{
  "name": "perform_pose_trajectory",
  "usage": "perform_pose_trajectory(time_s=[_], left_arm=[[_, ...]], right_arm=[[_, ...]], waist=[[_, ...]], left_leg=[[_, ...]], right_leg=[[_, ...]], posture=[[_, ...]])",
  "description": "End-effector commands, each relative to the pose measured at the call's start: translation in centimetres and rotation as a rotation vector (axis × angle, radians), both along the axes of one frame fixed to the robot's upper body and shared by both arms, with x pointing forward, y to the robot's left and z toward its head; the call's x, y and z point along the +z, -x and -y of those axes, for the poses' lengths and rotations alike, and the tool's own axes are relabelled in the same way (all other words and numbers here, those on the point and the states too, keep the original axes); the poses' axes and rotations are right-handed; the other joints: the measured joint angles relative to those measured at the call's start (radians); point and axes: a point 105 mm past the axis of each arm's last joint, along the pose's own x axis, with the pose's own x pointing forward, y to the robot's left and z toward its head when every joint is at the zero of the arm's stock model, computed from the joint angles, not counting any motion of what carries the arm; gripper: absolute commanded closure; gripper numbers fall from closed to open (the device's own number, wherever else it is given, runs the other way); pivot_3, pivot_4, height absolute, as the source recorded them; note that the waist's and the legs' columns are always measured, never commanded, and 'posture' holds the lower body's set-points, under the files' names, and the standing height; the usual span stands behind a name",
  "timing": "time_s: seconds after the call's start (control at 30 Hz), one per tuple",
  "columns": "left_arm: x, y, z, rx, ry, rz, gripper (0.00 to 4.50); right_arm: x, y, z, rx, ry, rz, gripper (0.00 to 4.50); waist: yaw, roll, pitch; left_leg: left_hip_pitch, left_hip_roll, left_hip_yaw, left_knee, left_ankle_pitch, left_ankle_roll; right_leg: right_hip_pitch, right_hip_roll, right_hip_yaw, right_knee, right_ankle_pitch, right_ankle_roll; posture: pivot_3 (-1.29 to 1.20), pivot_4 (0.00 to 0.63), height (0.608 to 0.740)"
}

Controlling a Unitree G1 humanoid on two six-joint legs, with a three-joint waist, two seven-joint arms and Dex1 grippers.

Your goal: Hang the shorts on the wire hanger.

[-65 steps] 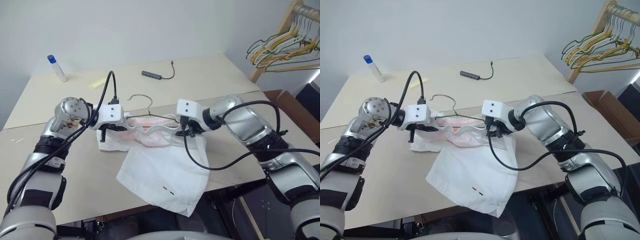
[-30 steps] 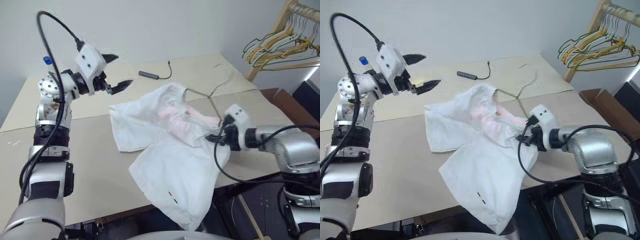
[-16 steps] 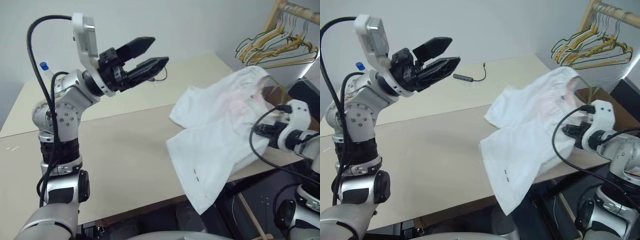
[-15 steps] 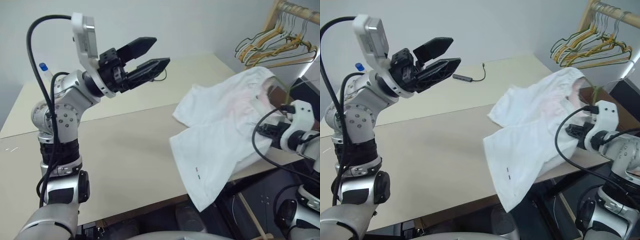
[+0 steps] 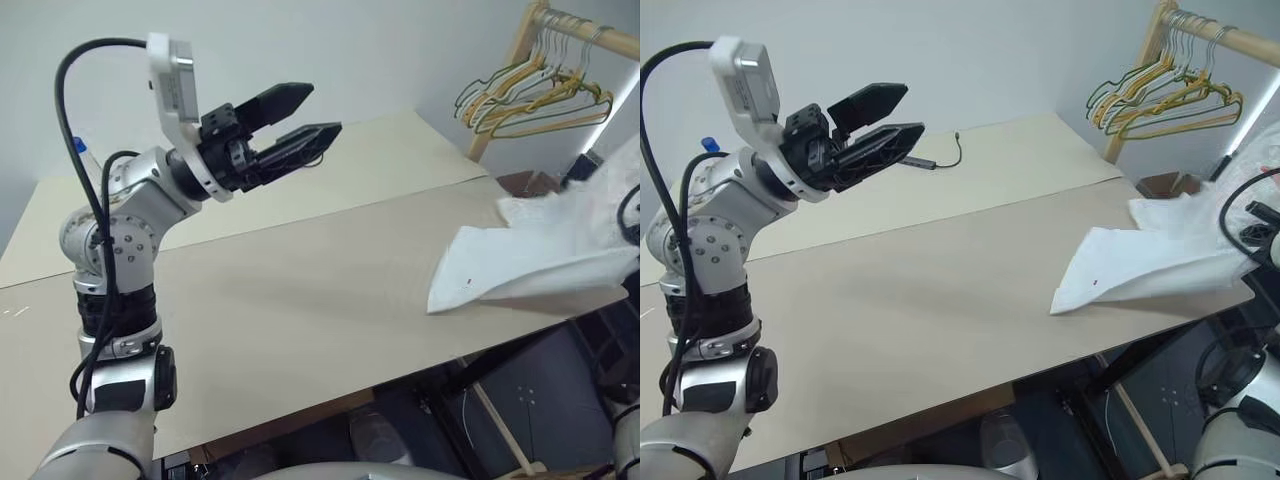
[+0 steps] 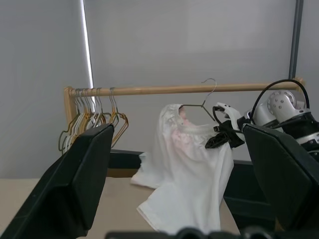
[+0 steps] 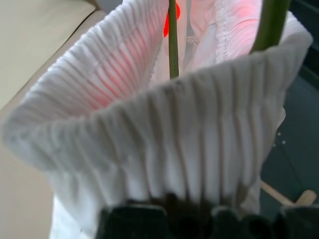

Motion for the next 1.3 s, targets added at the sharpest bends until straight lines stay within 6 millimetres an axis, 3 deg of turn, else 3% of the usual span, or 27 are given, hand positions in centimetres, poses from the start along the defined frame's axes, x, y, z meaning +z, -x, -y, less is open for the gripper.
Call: perform_pose_trajectory(time_s=[0.03,0.27,0.4,0.53,0.83,0.87,0.97,1.13,1.3], left_arm=[[0.7,0.5,-0.1,0.014,-0.011,0.056,0.03],[0.5,0.6,-0.4,0.027,-0.018,0.059,0.03],[0.4,0.6,-0.4,0.029,-0.022,0.061,0.03],[0.3,0.7,-0.4,0.025,-0.028,0.068,0.0],[0.5,0.6,-0.3,0.021,-0.044,0.076,0.0],[0.5,0.6,-0.3,0.02,-0.046,0.078,0.0],[0.5,0.5,-0.2,0.019,-0.05,0.083,0.0],[0.7,0.4,-0.2,0.014,-0.057,0.091,0.0],[0.9,0.2,-0.2,0.013,-0.065,0.099,0.0]], right_arm=[[1.7,0.5,2.7,-0.122,0.019,0.062,4.41],[1.4,0.8,4.7,-0.196,-0.018,0.081,4.41],[0.2,0.6,4.8,-0.194,-0.026,0.049,4.41],[-0.5,0.2,4.0,-0.155,0.048,0.012,3.28],[0.6,0.6,4.1,-0.187,0.288,-0.002,0.17],[0.7,0.7,4.2,-0.198,0.355,-0.01,0.01],[1.4,1.2,4.5,-0.264,0.579,-0.014,0.01],[3.8,2.4,3.8,-0.439,0.943,0.133,0.01],[5.7,2.7,0.3,-0.459,1.171,0.36,0.01]], waist=[[0.002,0.0,0.0],[0.002,0.0,0.001],[0.002,-0.001,0.001],[0.001,-0.001,0.001],[0.005,0.0,0.001],[0.005,0.0,0.001],[0.005,0.0,0.001],[0.003,0.0,0.001],[0.0,0.001,0.001]], left_leg=[[0.0,0.0,0.0,0.0,0.0,0.0],[-0.001,0.0,0.001,-0.001,-0.001,0.001],[-0.001,0.0,0.002,-0.001,-0.001,0.001],[-0.001,0.0,0.002,-0.001,-0.001,0.001],[0.0,0.0,0.001,-0.001,-0.001,0.001],[-0.001,0.0,0.001,-0.001,-0.001,0.001],[-0.001,0.0,0.0,0.0,-0.001,0.001],[-0.001,0.0,0.001,0.0,-0.001,0.0],[0.0,0.0,0.001,0.0,-0.001,0.0]], right_leg=[[0.0,0.0,0.0,0.0,0.0,0.0],[0.001,0.0,0.0,-0.003,0.0,0.0],[0.002,0.0,0.0,-0.003,-0.001,0.001],[0.003,0.0,0.0,-0.004,-0.002,0.004],[0.003,0.0,0.0,-0.004,-0.002,0.006],[0.002,0.0,0.0,-0.004,-0.002,0.005],[0.002,0.0,0.0,-0.004,-0.002,0.006],[0.002,0.0,0.001,-0.003,-0.002,0.007],[0.001,0.0,0.001,-0.003,-0.002,0.007]], posture=[[-0.29,0.0,0.74],[-0.29,0.0,0.74],[-0.29,0.0,0.74],[-0.28,0.0,0.74],[-0.29,0.0,0.74],[-0.29,0.0,0.74],[-0.29,0.0,0.74],[-0.3,0.0,0.74],[-0.31,0.0,0.74]])
